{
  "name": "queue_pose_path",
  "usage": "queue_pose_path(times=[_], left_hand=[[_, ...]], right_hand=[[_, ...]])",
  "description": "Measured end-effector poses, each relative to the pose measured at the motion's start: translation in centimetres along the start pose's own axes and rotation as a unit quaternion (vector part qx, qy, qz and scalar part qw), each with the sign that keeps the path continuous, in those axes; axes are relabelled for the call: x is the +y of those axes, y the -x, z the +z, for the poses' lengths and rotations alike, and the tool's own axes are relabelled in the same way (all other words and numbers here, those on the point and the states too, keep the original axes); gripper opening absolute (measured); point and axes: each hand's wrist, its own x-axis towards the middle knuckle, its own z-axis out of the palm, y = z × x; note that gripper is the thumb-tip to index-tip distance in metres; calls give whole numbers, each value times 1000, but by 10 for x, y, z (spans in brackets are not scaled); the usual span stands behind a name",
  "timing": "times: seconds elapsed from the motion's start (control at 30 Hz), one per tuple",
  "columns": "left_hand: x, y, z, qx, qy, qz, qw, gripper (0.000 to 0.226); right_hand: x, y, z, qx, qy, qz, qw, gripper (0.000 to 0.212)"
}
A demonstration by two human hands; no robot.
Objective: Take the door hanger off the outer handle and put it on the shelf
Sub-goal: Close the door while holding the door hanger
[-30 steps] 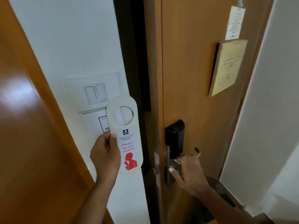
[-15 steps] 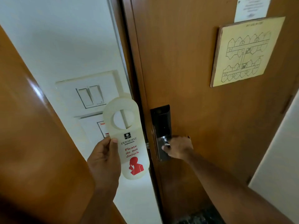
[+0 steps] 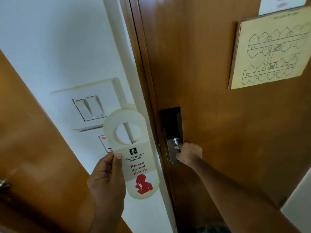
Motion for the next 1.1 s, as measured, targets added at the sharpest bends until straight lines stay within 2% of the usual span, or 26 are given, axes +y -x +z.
queue_pose_path(times=[0.07,0.17,0.33,0.6,0.7,0.8,0.87,0.93,1.0,1.1], left_hand=[[2,1,1,5,3,7,1000,28],[3,1,1,8,6,13,1000,13],[1,1,1,8,11,15,1000,15],[-1,1,2,10,1,-7,1000,16],[1,1,0,3,8,-17,1000,15],[5,0,-1,-10,1,-28,1000,26],[5,4,-1,-24,3,-41,999,26],[6,8,1,-41,13,-50,998,22],[5,17,11,-59,23,-47,997,25],[11,36,37,-85,56,-61,993,22]], right_hand=[[0,-2,0,0,-3,0,1000,45],[-2,-7,-2,0,-2,1,1000,44],[-5,-13,-6,-22,-3,-4,1000,40],[-19,-8,-26,-31,146,-31,988,35],[-24,-6,-25,-37,143,-21,989,37],[-25,1,-38,-58,143,-46,987,14],[-20,22,-43,-42,148,-63,986,53],[-13,62,-48,34,54,-74,995,82],[-4,109,-52,51,-77,-64,994,102],[17,176,-58,10,-220,-28,975,123]])
